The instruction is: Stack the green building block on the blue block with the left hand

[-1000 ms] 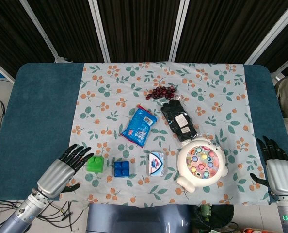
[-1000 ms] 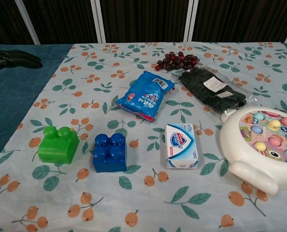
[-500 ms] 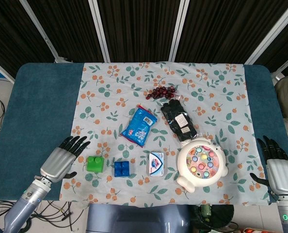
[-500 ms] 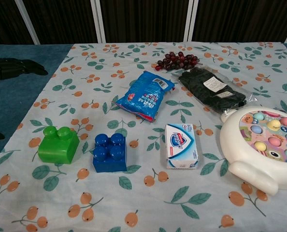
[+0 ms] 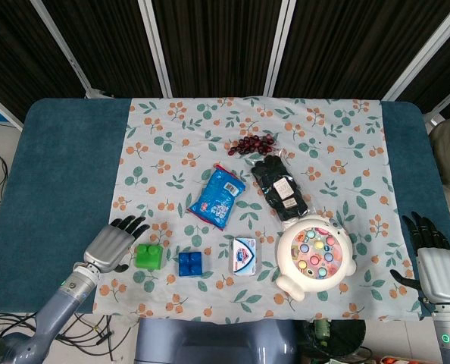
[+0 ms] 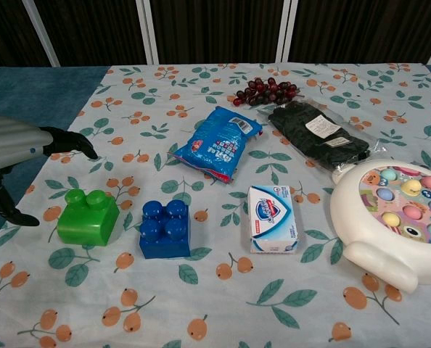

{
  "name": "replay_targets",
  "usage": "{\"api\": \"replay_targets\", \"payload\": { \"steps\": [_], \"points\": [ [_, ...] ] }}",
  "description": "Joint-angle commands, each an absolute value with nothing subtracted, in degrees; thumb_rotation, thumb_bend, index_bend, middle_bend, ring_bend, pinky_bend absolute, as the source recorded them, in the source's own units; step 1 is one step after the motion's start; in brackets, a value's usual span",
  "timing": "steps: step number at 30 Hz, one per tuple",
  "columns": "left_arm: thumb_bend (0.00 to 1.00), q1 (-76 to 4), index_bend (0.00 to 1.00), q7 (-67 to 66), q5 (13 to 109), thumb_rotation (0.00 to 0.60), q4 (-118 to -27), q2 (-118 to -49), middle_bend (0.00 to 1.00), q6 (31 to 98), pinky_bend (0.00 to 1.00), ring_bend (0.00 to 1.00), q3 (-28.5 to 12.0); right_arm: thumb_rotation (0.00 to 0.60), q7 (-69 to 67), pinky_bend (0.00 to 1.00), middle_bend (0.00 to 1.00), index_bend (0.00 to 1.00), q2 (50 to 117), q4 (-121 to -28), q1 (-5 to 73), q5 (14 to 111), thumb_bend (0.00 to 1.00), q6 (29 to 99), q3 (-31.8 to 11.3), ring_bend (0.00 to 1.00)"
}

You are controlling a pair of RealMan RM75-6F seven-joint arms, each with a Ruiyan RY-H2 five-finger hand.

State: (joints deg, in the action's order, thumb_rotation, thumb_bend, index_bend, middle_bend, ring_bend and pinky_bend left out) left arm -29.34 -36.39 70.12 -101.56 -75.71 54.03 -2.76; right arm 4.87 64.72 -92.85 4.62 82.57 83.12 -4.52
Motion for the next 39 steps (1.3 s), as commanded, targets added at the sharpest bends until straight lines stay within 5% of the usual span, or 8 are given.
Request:
{"api": "replay_targets", "payload": {
  "steps": [1, 16, 34, 39],
  "points": [
    [0.02, -29.87, 0.16, -36.57, 69.31, 0.6, -101.09, -76.51, 0.1, 53.67, 0.25, 0.1, -2.36, 0.6, 4.85, 0.19, 0.0, 0.0, 64.71, -92.88, 4.62, 82.55, 0.06, 83.11, -4.52, 0.0],
    [0.11, -31.75, 0.29, -36.13, 68.11, 0.6, -97.92, -80.86, 0.22, 54.26, 0.28, 0.16, -0.85, 0.6, 4.41, 0.19, 0.0, 0.0, 64.52, -93.09, 4.59, 82.24, 0.07, 82.93, -4.57, 0.0],
    [0.13, -31.98, 0.33, -33.33, 68.43, 0.6, -94.5, -86.53, 0.26, 57.24, 0.35, 0.2, -0.68, 0.6, 4.04, 0.19, 0.0, 0.0, 64.25, -93.34, 4.52, 82.04, 0.09, 82.65, -4.45, 0.0],
    [0.29, -31.9, 0.45, -32.96, 68.9, 0.6, -94.06, -87.57, 0.38, 58.27, 0.45, 0.32, -0.7, 0.6, 4.02, 0.19, 0.0, 0.0, 64.2, -93.44, 4.52, 82.06, 0.09, 82.56, -4.38, 0.0]
  ]
}}
